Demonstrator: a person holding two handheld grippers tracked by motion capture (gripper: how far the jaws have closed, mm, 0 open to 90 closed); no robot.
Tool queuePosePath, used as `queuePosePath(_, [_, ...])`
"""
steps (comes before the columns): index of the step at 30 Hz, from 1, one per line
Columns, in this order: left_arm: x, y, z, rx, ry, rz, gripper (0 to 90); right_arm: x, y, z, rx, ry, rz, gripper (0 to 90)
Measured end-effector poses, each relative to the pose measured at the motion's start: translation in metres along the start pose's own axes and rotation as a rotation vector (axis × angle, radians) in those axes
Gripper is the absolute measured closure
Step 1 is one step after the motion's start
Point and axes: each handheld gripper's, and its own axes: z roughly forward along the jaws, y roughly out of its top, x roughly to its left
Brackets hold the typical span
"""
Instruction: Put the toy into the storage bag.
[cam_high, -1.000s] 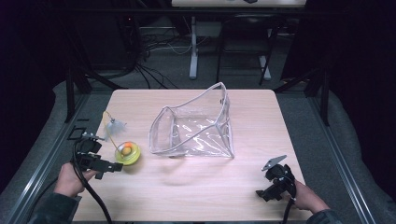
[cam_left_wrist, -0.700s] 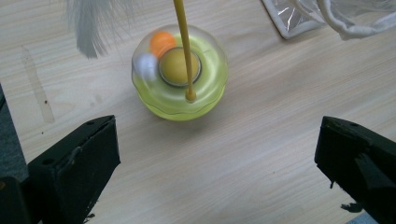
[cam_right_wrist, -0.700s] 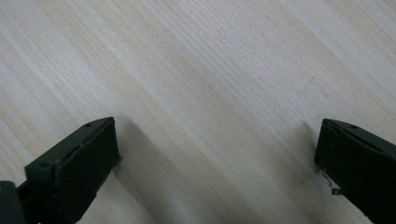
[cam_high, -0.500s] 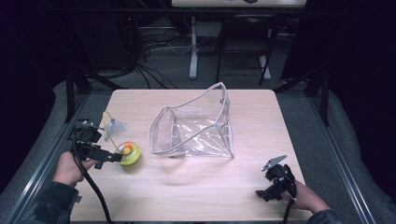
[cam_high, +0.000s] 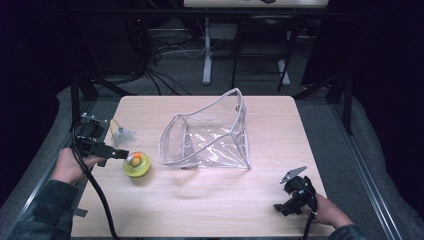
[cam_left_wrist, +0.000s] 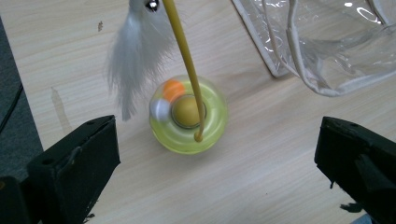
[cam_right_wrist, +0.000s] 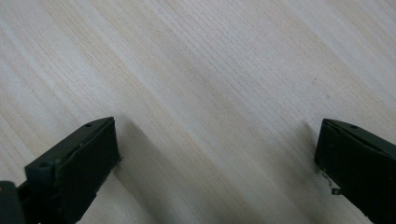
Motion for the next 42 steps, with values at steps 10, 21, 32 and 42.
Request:
queuePosePath(10, [0.008,0.017,-0.009,-0.001,0.011,0.014,16.8,0.0,0.0,0.0,-0.007,-0.001,-0.005,0.0])
queuePosePath(21, [0.011,0.03,-0.012,0.046,0.024,0.033,50.0,0.0,0.0,0.0,-0.004,0.003,-0.004,0.0])
queuePosePath(32, [0.014,0.031,-0.007,0.064,-0.009,0.023,69.3,0.0,0.0,0.0,-0.004,0.003,-0.002,0.0])
queuePosePath(42, [0.014,0.03,-0.008,0.053,-0.006,0.022,81.6,-0.001,0.0,0.0,0.003,-0.001,-0.008,0.0])
